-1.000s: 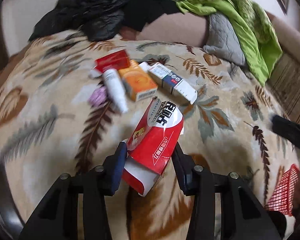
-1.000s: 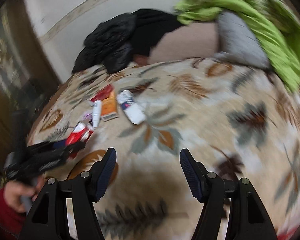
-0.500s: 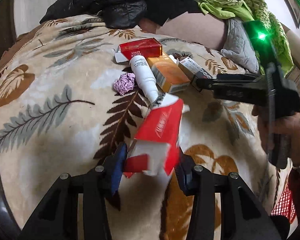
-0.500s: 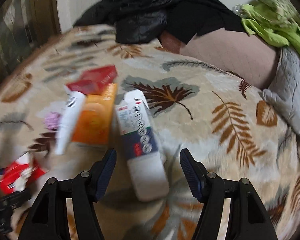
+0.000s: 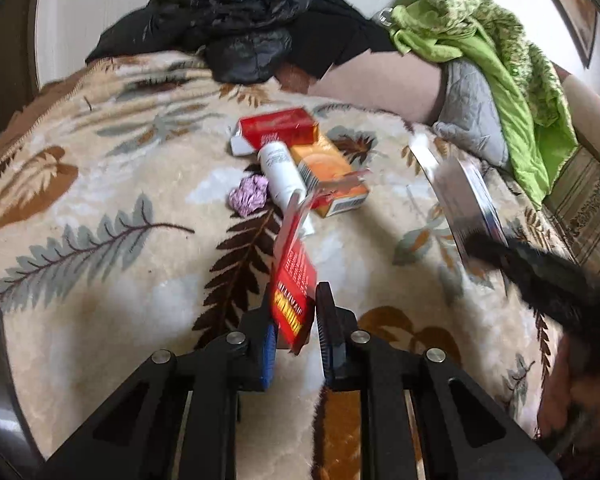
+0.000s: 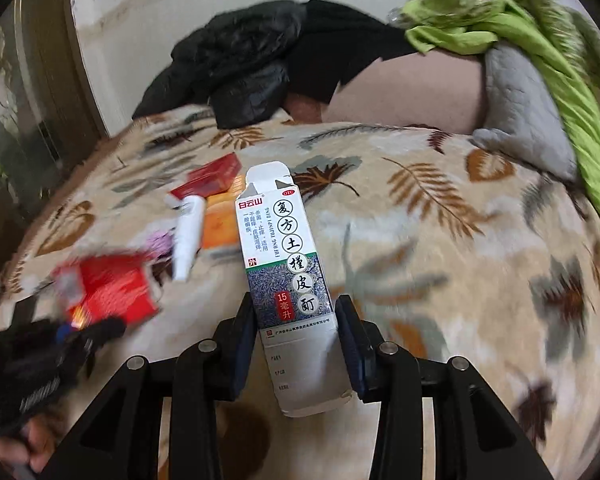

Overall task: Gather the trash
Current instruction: 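Lift the red box with the left gripper while the right lifts the white box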

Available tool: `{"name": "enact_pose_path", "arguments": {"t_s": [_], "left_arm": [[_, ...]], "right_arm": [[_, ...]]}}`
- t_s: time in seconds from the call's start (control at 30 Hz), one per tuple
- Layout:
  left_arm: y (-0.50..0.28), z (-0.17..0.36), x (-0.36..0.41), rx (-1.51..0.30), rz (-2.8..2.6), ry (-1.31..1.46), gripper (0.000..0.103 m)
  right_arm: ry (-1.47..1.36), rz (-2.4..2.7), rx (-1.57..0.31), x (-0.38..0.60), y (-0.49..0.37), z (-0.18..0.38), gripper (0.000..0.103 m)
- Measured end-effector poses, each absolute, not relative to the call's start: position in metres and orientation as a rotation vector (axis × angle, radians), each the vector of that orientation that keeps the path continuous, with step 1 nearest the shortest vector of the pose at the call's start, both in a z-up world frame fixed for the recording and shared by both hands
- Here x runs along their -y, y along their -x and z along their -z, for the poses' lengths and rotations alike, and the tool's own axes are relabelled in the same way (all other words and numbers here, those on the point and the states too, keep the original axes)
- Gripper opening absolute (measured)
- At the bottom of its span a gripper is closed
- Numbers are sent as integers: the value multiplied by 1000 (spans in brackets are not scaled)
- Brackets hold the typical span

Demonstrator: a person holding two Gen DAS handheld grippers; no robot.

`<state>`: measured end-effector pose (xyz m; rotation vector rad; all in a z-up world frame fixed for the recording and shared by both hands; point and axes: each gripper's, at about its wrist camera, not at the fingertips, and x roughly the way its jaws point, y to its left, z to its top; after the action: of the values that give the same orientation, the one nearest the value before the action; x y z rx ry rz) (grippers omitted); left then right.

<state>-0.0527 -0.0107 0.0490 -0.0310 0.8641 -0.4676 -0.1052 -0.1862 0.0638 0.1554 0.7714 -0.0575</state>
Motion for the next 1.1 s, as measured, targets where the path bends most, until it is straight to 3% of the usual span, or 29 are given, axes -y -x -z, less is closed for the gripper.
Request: {"name": "enact_pose_path", "arguments": {"t_s": [0.13,0.27,0.57,0.8,0.87,1.0,1.1], "left_arm": [[70,-58,14,-836,471,-4,17],[84,-54,13,-929,487,15,17],[93,-34,-4,-1013,491,89,18],[77,-29,-9,-1016,473,123,36],[75,-31,-8,-994,457,104,36],[78,-38,-7,-939,451,75,18],[87,-49,-4,-866,442,34,17]], "right_arm": [[-160,56,-751,177,145,-66,42],[-202,28,-787,172,167,-61,42],[-207,19,-822,168,165,-49,42],[-169,8,-816,157,162,-49,42],[-168,8,-818,157,162,-48,42],[-159,16,-816,156,160,-48,42],[-151,28,-795,156,161,-51,42]]}}
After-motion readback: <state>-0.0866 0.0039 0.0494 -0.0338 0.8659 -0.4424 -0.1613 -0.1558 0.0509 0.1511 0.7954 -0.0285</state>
